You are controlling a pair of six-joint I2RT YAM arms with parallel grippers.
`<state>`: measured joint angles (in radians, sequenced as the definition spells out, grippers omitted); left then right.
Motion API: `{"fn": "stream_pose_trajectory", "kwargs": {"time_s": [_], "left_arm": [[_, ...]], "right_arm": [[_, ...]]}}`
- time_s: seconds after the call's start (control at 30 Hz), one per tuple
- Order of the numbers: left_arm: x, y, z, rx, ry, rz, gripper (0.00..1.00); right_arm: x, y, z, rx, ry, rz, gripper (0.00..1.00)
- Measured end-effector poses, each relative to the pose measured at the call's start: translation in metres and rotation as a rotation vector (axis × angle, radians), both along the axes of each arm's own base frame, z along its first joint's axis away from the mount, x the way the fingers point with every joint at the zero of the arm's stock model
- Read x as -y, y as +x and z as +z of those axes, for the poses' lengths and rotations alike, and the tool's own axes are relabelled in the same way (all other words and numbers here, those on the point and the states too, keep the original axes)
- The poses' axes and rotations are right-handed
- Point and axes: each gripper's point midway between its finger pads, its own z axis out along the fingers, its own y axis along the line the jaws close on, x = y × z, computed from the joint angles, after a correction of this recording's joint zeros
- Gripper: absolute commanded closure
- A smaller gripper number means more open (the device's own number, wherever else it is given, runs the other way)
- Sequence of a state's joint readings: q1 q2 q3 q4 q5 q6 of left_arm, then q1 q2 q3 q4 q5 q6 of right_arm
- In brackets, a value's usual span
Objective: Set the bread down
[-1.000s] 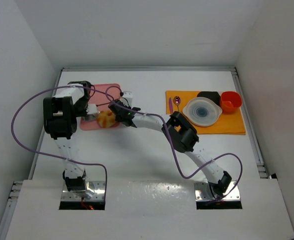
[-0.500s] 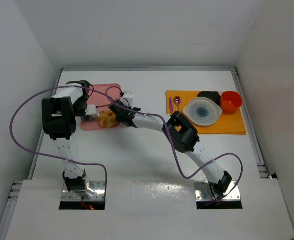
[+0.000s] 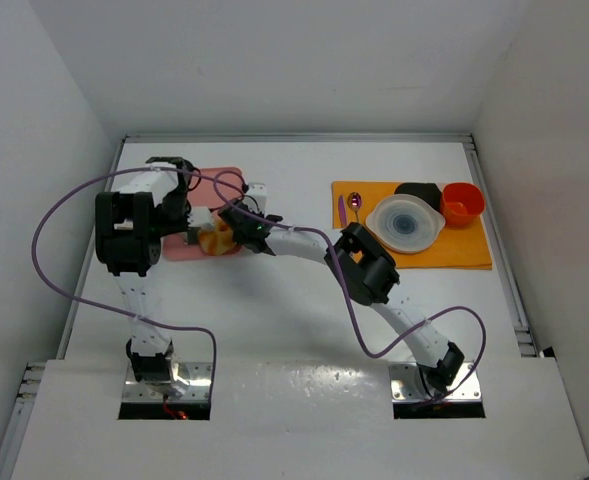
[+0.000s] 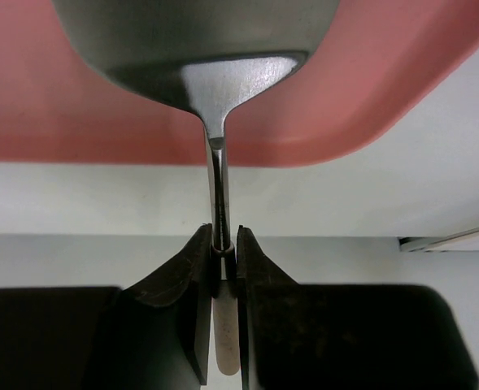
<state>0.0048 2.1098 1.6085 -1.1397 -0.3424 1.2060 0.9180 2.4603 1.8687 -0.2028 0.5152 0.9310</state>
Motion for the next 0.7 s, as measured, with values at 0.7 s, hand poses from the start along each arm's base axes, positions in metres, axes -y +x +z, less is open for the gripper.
{"fn": "stream_pose_trajectory", "kwargs": {"time_s": [0.7], "left_arm": [[0.039,-0.02,-0.025,-0.004,-0.216,0.241,1.0]], "right_arm": [[0.006,0.005,0.0,-0.002,0.011,-0.032,1.0]]}}
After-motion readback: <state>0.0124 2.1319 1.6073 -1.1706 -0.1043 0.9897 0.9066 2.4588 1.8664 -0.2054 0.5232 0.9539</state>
